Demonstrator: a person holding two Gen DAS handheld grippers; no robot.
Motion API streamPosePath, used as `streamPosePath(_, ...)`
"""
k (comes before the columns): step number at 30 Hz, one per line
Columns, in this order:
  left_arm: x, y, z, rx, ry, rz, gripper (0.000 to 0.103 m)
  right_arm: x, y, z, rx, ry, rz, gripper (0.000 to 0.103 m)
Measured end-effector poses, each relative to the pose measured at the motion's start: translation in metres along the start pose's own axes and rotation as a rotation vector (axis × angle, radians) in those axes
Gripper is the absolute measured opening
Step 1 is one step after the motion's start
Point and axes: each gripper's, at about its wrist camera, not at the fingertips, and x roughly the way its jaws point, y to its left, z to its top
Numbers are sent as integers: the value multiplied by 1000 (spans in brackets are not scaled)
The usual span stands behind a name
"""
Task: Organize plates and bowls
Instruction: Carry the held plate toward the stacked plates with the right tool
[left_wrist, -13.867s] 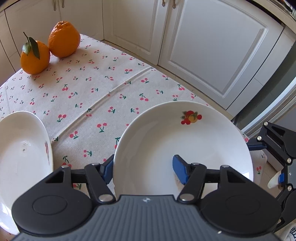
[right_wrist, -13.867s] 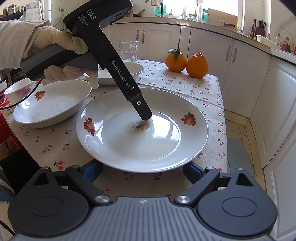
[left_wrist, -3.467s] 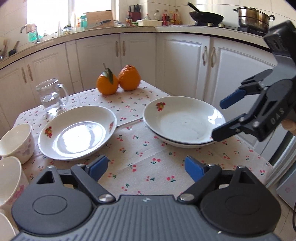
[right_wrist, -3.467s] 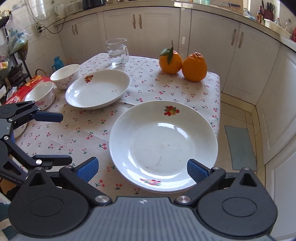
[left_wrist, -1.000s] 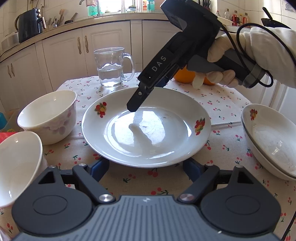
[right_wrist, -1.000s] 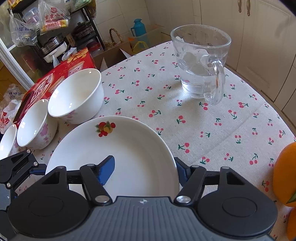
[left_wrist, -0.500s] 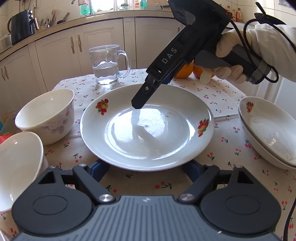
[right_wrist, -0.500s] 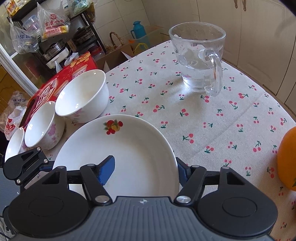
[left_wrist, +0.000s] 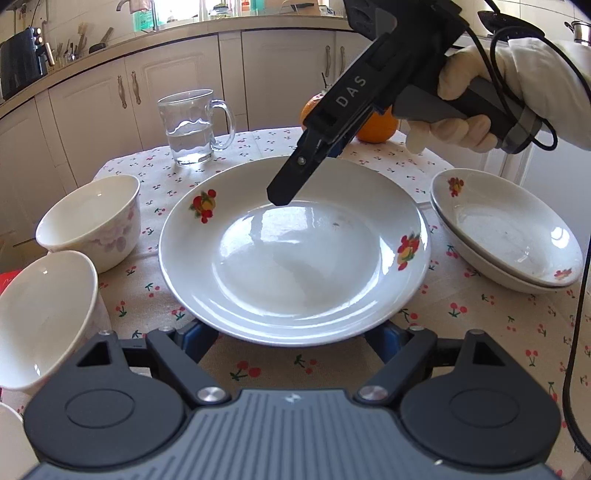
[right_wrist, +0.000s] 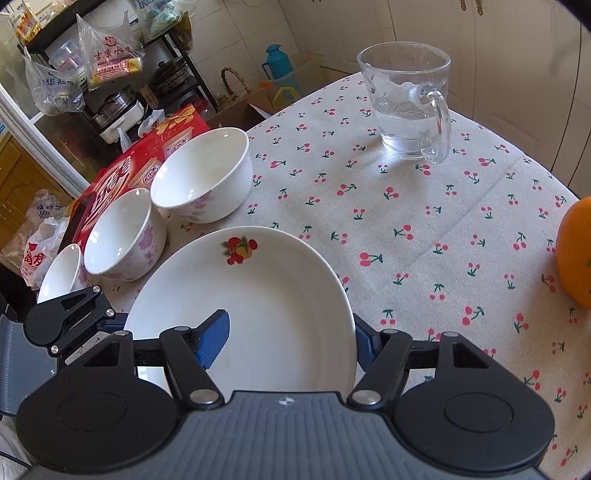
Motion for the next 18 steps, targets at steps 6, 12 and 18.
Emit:
streamPosePath(6,-11,-7,2,29,3,-30,85,-18,9,-16,21,-30,-1,74)
streamPosePath(12,-21,-17,9,62,-1,-70,85,-38,13,-34,44,-48,-23,74)
streamPosePath(18,-25,-33,16,101,-6,-106,85,-63,15,-53,68,-83,-52,74)
